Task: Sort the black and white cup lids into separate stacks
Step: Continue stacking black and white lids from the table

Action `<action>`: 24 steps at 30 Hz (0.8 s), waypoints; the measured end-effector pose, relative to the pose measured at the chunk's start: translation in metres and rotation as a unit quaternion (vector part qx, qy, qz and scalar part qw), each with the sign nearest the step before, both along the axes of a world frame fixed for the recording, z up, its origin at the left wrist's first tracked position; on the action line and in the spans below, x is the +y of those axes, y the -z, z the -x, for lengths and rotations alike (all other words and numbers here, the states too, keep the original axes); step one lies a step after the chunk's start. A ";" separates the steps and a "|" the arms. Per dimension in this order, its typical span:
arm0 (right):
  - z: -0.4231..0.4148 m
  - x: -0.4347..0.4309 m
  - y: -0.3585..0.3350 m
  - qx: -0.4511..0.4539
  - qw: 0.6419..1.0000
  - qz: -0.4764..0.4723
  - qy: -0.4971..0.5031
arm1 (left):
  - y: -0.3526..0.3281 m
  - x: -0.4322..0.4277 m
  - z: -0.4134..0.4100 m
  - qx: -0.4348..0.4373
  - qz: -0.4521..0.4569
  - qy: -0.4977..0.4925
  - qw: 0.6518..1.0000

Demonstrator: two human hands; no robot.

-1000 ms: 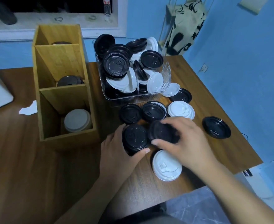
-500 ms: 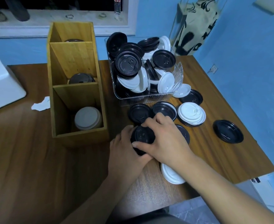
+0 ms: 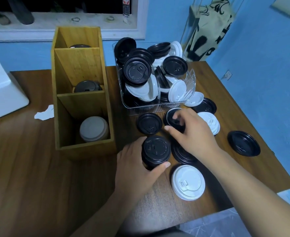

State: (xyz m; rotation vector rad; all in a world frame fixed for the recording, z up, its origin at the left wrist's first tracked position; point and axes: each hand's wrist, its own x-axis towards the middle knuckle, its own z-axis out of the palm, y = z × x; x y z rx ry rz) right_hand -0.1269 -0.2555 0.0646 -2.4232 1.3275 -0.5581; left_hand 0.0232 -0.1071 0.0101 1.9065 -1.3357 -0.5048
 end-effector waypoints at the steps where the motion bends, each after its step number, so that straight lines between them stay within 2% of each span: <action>1: -0.002 -0.001 0.001 -0.003 1.000 -0.011 0.007 | 0.000 0.000 0.000 0.001 0.000 -0.001 1.000; 6: -0.006 -0.011 0.005 0.089 0.995 -0.036 0.009 | 0.001 0.000 0.000 -0.002 -0.008 -0.002 1.000; 17: 0.000 -0.013 0.008 0.080 0.996 -0.022 0.013 | 0.003 -0.001 0.000 -0.005 -0.014 -0.002 1.000; 19: 0.004 -0.012 0.000 -0.005 0.999 -0.041 0.025 | 0.003 -0.001 0.000 -0.003 -0.015 -0.001 1.000; 21: 0.015 -0.006 -0.011 -0.122 0.986 -0.096 0.063 | 0.003 -0.001 0.000 0.000 -0.016 0.000 1.000; 24: 0.045 0.012 -0.019 -0.299 0.918 -0.237 0.111 | 0.004 0.000 0.001 0.001 -0.017 -0.002 1.000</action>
